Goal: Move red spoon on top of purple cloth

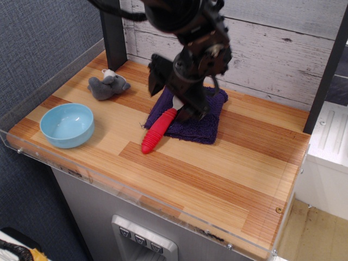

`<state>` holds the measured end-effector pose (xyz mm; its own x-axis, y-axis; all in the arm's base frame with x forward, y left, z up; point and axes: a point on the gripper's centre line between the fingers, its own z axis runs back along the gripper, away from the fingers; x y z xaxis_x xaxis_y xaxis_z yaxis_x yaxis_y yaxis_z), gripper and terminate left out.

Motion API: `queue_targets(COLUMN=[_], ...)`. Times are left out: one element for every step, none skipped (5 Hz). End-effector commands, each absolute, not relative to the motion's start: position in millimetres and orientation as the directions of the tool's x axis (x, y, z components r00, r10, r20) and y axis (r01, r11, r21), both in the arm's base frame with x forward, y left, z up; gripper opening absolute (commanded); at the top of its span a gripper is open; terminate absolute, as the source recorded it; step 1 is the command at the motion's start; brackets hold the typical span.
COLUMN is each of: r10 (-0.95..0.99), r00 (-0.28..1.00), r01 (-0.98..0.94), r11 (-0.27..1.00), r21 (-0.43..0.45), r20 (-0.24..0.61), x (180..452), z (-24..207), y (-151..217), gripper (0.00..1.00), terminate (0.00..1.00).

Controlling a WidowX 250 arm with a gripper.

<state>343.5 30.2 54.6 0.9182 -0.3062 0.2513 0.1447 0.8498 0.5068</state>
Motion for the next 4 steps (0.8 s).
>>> queue_targets(r10=[-0.334, -0.359, -0.370, -0.375], r00=[0.863, 0.831, 0.789, 0.762], r01=[0.080, 0.048, -0.005, -0.047], r11=[0.830, 0.808, 0.794, 0.782], r21=[0.551, 0.587, 0.607, 0.622], r20=[0.379, 0.426, 0.491, 0.529], x=[335.7, 332.0, 325.4, 314.3], z=[119.8, 147.5, 179.4, 198.2], y=[11.6, 6.5, 3.1, 2.6], gripper=[1.00, 1.00, 1.00, 1.00], terminate=[0.00, 0.00, 0.00, 0.00])
